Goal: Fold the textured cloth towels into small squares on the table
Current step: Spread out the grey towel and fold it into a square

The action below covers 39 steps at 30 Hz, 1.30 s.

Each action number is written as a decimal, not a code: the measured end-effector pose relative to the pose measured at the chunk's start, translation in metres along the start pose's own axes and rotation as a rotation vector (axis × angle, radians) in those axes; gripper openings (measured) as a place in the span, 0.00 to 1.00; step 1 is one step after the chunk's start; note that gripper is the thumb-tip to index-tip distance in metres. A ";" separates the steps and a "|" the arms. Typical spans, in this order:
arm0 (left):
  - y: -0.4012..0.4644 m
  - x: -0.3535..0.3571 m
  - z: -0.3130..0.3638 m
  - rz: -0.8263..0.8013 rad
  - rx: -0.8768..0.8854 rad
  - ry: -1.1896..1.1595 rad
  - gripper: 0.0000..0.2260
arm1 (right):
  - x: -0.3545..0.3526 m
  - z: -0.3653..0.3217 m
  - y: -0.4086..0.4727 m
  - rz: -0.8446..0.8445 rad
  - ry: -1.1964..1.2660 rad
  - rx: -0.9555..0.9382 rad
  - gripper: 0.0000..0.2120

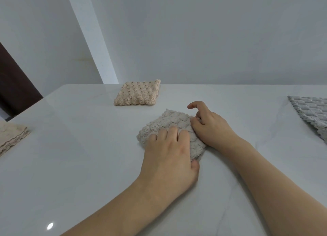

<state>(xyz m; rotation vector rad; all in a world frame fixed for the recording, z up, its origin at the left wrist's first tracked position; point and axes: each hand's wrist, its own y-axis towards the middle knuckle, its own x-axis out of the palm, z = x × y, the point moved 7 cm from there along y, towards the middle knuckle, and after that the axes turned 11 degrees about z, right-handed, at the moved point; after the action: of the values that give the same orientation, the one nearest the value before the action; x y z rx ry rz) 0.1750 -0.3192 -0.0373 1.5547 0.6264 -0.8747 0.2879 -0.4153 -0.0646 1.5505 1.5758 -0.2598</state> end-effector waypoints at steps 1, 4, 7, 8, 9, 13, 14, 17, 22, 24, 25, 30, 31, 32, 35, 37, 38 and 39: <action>-0.001 0.002 -0.001 -0.010 -0.016 0.010 0.14 | 0.000 -0.001 0.000 -0.001 -0.021 -0.011 0.13; -0.002 0.005 -0.003 -0.036 -0.055 0.035 0.15 | 0.002 -0.002 0.000 -0.013 -0.075 -0.025 0.11; -0.002 0.008 -0.001 -0.076 -0.051 0.043 0.12 | 0.003 -0.002 0.000 -0.006 -0.079 -0.034 0.09; -0.003 0.011 -0.001 -0.113 -0.051 0.043 0.12 | 0.003 -0.003 -0.001 -0.003 -0.076 -0.034 0.09; -0.002 0.013 -0.001 -0.147 -0.054 0.038 0.13 | 0.003 -0.003 -0.001 -0.002 -0.073 -0.032 0.08; 0.000 0.011 -0.003 -0.306 -0.075 0.024 0.18 | 0.003 -0.002 -0.001 -0.032 -0.062 -0.011 0.06; -0.003 0.009 -0.001 -0.345 -0.069 0.016 0.20 | 0.003 -0.002 -0.001 -0.040 -0.051 -0.004 0.06; -0.015 0.001 0.008 -0.374 -0.014 -0.014 0.25 | -0.001 0.000 -0.001 -0.054 0.016 0.045 0.05; -0.005 0.000 -0.012 -0.405 -0.101 -0.160 0.20 | -0.004 0.002 0.000 -0.048 0.179 0.168 0.05; 0.000 0.005 -0.020 -0.408 -0.118 -0.198 0.15 | -0.004 0.001 0.000 -0.042 0.149 0.143 0.05; 0.000 0.006 -0.022 -0.388 -0.096 -0.189 0.11 | -0.004 0.001 -0.001 -0.042 0.134 0.129 0.05; -0.004 0.020 -0.024 -0.523 -0.033 -0.210 0.07 | -0.004 0.003 0.000 -0.023 0.095 0.129 0.05; -0.003 0.020 -0.025 -0.546 -0.034 -0.228 0.07 | -0.004 0.003 0.000 -0.023 0.091 0.131 0.05; -0.003 0.019 -0.025 -0.562 -0.034 -0.238 0.08 | -0.004 0.003 0.000 -0.025 0.087 0.132 0.05; -0.005 0.018 -0.024 -0.556 -0.026 -0.246 0.10 | -0.004 0.002 0.000 -0.027 0.086 0.127 0.05; -0.006 0.017 -0.024 -0.558 -0.028 -0.252 0.11 | -0.005 0.003 0.000 -0.019 0.150 0.150 0.05; -0.006 0.016 -0.025 -0.574 -0.034 -0.267 0.12 | -0.006 0.004 0.000 -0.010 0.211 0.169 0.05; -0.005 0.014 -0.026 -0.600 -0.043 -0.287 0.14 | -0.006 0.005 0.001 -0.002 0.270 0.183 0.04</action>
<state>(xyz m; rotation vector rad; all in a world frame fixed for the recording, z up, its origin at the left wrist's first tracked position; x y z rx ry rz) 0.1841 -0.2937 -0.0508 1.1769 0.9104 -1.4907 0.2896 -0.4231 -0.0630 1.7850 1.8028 -0.2061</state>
